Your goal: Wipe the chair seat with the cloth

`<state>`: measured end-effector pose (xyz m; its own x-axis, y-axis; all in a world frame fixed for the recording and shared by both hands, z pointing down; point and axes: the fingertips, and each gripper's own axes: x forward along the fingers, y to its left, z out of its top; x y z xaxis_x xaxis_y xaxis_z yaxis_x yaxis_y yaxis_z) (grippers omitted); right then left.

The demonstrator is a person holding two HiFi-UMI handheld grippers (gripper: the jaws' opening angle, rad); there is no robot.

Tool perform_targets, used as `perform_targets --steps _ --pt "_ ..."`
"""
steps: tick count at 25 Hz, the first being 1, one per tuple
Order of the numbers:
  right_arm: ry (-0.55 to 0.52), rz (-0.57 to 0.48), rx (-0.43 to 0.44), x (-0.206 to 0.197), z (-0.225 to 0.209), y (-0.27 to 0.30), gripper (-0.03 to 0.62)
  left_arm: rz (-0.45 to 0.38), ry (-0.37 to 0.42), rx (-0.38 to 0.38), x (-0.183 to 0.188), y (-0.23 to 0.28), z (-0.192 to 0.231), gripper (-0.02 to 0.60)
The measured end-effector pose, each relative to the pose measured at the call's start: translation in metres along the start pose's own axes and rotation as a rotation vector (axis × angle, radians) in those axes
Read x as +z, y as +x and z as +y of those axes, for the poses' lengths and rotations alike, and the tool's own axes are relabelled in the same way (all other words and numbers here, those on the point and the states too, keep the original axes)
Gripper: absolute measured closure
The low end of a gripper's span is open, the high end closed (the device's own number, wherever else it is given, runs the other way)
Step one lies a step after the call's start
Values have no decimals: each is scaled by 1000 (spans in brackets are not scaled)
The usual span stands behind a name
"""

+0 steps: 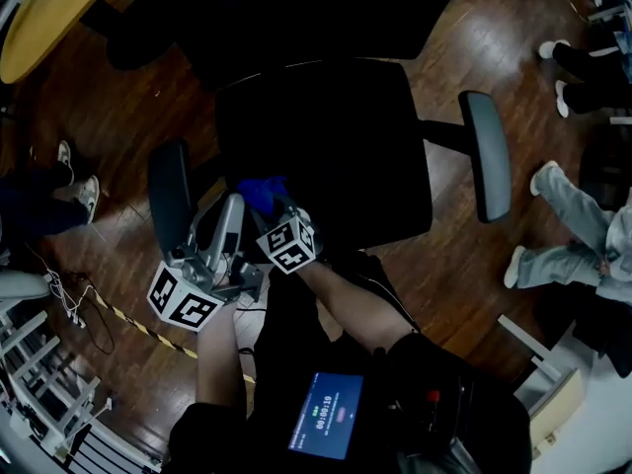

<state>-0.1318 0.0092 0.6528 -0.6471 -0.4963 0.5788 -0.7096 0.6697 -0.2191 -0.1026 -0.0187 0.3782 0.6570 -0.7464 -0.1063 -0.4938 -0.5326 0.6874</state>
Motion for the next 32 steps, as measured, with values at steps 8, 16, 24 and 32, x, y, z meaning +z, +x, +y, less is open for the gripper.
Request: perform_targets --steps 8,16,24,32 --pt "117 52 -398 -71 -199 -135 508 18 -14 -5 -11 5 2 591" --pt "184 50 -684 -98 -290 -254 508 21 -15 -13 -10 7 0 591" --pt "155 48 -561 -70 -226 -199 508 28 4 -7 -11 13 1 591" --pt "-35 87 13 -45 35 -41 508 21 17 4 -11 13 0 591"
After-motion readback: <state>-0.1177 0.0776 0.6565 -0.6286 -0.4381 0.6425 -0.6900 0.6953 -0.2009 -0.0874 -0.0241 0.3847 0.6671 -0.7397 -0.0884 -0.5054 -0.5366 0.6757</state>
